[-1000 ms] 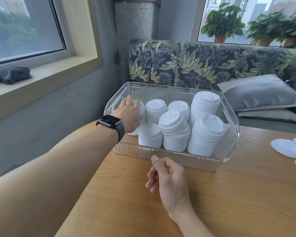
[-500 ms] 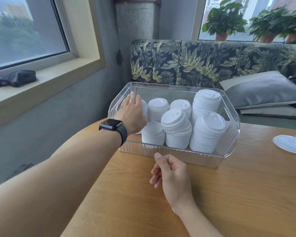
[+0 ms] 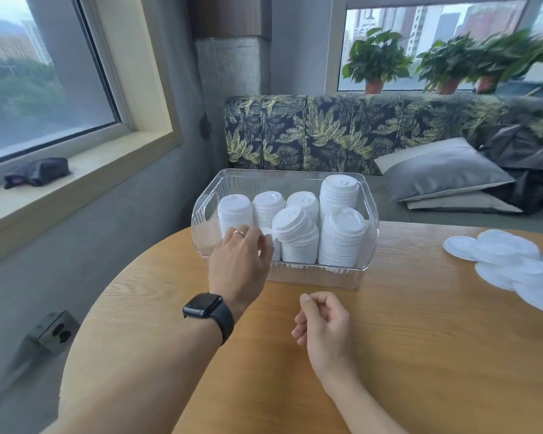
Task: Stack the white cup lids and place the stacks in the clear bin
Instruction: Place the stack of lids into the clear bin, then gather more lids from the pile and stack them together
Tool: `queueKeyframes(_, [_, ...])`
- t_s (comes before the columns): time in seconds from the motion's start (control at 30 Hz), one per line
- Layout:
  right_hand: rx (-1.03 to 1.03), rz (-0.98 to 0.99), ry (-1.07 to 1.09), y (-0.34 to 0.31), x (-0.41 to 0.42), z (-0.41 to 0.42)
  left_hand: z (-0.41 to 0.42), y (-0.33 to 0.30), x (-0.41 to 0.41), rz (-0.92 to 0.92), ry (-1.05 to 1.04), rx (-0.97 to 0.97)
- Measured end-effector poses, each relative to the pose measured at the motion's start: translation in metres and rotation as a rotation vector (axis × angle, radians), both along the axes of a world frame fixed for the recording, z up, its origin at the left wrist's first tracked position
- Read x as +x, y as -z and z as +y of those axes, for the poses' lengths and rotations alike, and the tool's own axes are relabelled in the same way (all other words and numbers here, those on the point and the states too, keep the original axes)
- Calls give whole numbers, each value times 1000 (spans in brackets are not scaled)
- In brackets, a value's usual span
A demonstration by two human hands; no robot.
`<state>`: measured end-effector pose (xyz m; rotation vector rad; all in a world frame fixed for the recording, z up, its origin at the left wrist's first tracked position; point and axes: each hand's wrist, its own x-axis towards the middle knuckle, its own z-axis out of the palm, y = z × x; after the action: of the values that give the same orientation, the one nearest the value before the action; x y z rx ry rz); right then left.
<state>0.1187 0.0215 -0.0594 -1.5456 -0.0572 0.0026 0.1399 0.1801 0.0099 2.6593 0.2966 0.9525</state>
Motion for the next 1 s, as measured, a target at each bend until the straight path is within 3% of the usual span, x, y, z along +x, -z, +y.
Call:
queueKeyframes(0.13, [-115,-29,51,2,-18,-47,-42,6,-30,168,32,-228])
queueKeyframes(0.37, [-246,-66,200,3,-45,-140,-121,42,-66,451,391,-659])
queueKeyframes(0.57, [-356,-76,356,7,-52,-226,-189,53,-84,550,480,-607])
queueKeyframes(1.0, [-412,-19,624,5,-44,-359,-307,53,-67,639,570,-707])
